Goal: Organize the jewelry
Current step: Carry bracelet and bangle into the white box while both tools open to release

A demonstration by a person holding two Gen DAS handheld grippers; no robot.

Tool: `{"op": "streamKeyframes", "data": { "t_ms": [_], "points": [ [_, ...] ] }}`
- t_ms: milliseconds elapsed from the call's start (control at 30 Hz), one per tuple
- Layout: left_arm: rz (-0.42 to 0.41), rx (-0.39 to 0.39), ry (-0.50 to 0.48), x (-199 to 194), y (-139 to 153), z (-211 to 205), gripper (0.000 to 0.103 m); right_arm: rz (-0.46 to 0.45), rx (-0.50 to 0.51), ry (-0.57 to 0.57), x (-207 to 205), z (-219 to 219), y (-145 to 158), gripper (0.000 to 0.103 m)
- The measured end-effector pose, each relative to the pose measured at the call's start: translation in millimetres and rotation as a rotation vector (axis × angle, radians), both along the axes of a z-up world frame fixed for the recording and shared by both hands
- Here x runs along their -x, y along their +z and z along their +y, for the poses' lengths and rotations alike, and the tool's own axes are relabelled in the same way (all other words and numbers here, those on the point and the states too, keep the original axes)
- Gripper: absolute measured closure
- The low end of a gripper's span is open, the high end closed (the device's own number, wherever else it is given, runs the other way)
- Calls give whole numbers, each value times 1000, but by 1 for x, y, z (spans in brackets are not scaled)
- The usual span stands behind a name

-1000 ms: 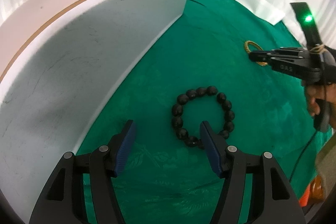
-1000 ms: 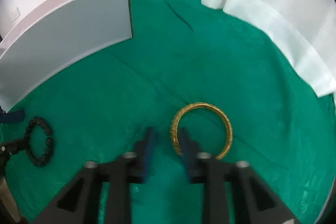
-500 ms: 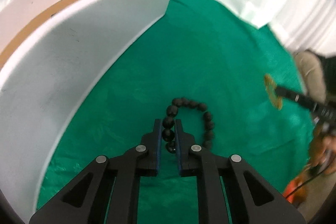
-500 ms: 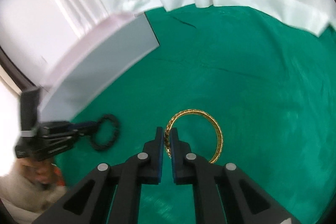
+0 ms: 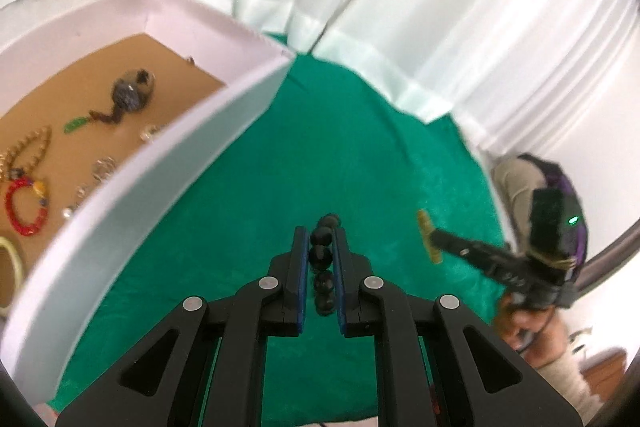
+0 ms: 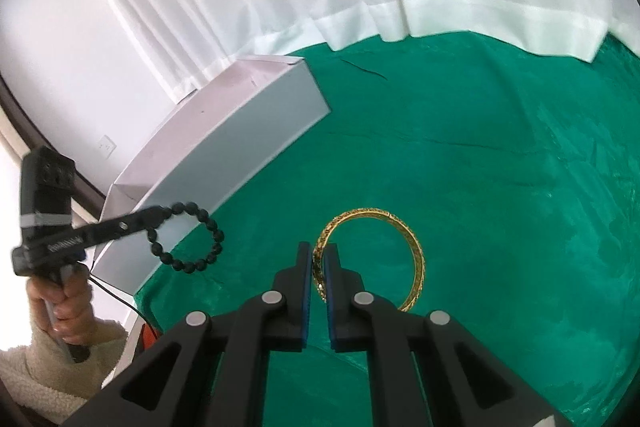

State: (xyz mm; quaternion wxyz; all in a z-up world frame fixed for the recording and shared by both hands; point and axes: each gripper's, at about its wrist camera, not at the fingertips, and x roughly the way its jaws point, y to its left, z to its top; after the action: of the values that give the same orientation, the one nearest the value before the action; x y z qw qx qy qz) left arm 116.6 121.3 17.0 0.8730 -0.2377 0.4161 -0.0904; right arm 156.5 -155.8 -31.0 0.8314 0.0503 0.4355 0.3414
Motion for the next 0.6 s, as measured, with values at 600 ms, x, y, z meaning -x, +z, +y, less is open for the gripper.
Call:
{"op": "streamKeyframes", "data": {
  "t_ms": [600],
  "points": [
    [-15, -71, 290, 20, 58, 168, 94, -222, -5, 252, -52, 187, 96, 97]
  ]
}}
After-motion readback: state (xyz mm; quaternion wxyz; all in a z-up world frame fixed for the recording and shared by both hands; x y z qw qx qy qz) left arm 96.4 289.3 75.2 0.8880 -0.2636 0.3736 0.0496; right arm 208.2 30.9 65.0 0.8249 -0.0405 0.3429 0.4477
